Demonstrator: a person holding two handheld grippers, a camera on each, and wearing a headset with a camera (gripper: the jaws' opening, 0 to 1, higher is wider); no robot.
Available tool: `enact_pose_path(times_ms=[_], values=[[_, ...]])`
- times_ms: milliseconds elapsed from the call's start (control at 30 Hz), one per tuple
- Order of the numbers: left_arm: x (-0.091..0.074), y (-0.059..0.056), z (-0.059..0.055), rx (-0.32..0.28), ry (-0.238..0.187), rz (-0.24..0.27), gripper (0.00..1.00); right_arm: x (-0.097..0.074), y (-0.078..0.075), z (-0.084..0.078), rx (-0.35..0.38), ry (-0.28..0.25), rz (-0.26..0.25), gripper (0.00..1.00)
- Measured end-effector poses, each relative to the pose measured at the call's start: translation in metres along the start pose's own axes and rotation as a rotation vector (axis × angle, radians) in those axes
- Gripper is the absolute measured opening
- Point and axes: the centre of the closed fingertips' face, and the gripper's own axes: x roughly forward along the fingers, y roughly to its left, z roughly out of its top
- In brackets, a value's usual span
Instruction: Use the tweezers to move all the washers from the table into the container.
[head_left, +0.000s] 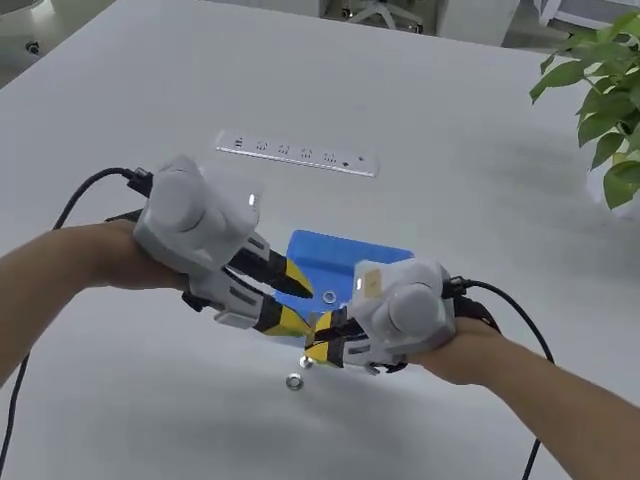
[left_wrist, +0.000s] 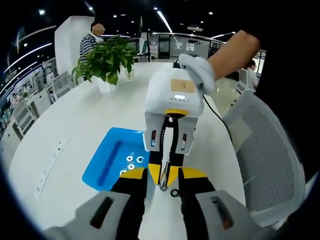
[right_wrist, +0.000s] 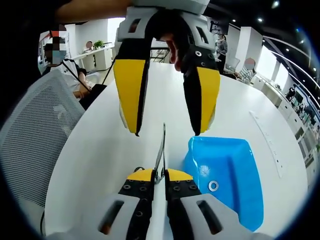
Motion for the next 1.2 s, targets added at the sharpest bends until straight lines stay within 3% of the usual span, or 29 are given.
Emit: enact_pose_path(times_ms=[167,433,767,1033,1200], values=[[-0.004,0.001,-0.002,-0.046,-0.023,0.032,0.48,-0.004,0.000,0.004,0.004,-0.009,-0.007,0.09],[-0.012,-0.002,-0.005,-0.096,-0.062,0.078,0.56,-0.013,0.000,0.014,0.004,-0.024,-0.019,0.09],[-0.025,-0.005,-0.011,-0.187,-0.126,0.164,0.77,-0.028,-0.002,0.029,-0.006,-0.046,-0.020,0.09],[-0.028,-0.008,-0.015,-0.227,-0.142,0.216,0.94,-0.042,0.000,0.042,-0.021,-0.055,-0.002,0.09],[-0.029,-0.012,-0.016,-0.242,-0.143,0.226,0.97,-0.050,-0.003,0.047,-0.030,-0.057,-0.003,0.09]])
